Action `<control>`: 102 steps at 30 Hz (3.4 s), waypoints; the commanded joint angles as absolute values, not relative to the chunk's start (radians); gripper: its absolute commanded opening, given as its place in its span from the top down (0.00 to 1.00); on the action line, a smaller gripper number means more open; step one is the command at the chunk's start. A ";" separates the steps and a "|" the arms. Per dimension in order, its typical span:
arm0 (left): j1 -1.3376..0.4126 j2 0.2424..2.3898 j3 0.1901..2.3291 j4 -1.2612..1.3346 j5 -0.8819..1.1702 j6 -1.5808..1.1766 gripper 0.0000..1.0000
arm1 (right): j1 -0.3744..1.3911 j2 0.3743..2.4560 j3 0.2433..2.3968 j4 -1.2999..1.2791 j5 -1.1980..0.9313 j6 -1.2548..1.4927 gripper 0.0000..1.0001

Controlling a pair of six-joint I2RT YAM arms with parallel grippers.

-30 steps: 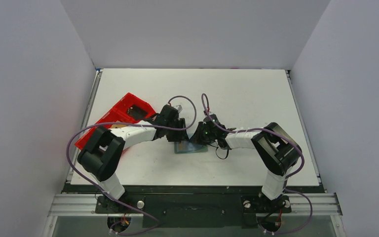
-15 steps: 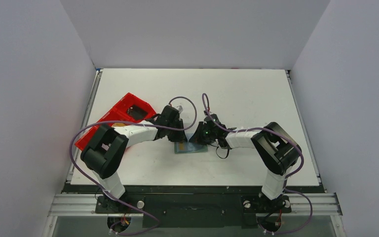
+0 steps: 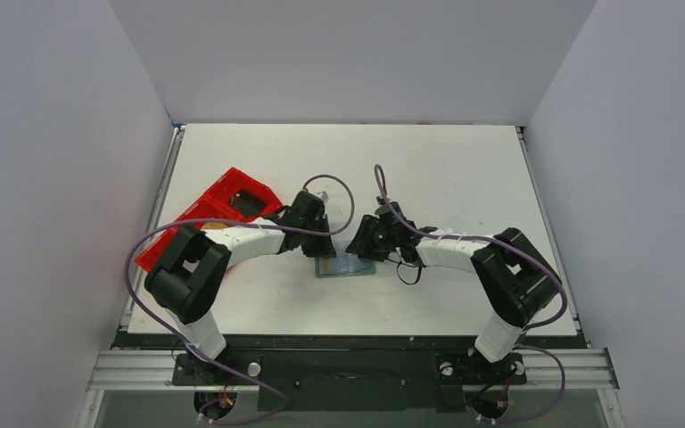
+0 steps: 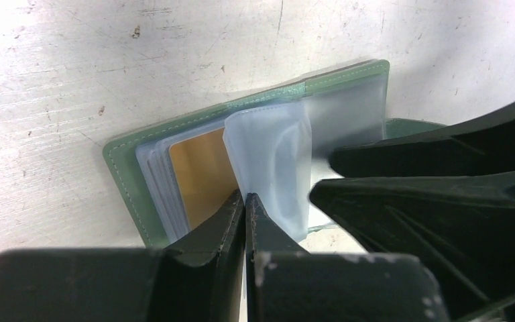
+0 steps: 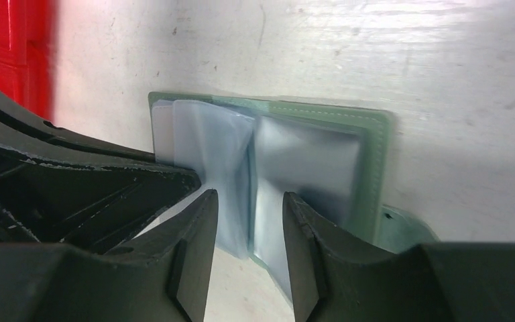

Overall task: Take the credit cards out of the card holder
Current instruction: Remove the credit card from the card holder.

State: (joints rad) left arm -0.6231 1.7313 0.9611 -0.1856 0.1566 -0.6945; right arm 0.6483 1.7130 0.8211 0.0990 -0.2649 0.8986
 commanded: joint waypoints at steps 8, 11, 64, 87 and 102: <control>-0.639 1.672 0.998 -0.192 0.181 -0.696 0.90 | 0.623 1.565 0.832 -0.059 -0.160 0.845 0.62; -0.648 1.679 1.016 -0.178 0.199 -0.695 0.79 | 0.623 1.540 0.825 -0.075 -0.148 0.844 0.62; -0.582 1.541 0.969 -0.278 0.143 -0.691 0.48 | 0.744 1.496 0.953 -0.242 -0.021 0.852 0.65; -0.541 1.673 0.948 -0.217 0.163 -0.670 0.92 | 0.715 1.753 0.969 -0.019 -0.205 0.948 0.68; -0.583 1.766 0.996 -0.268 0.111 -0.661 0.95 | 0.675 1.780 0.902 0.087 -0.263 0.967 0.68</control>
State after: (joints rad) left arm -0.5587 1.7226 0.9611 -0.2470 0.1562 -0.6865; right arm 0.6865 1.7664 0.9226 0.0093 -0.2405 0.9565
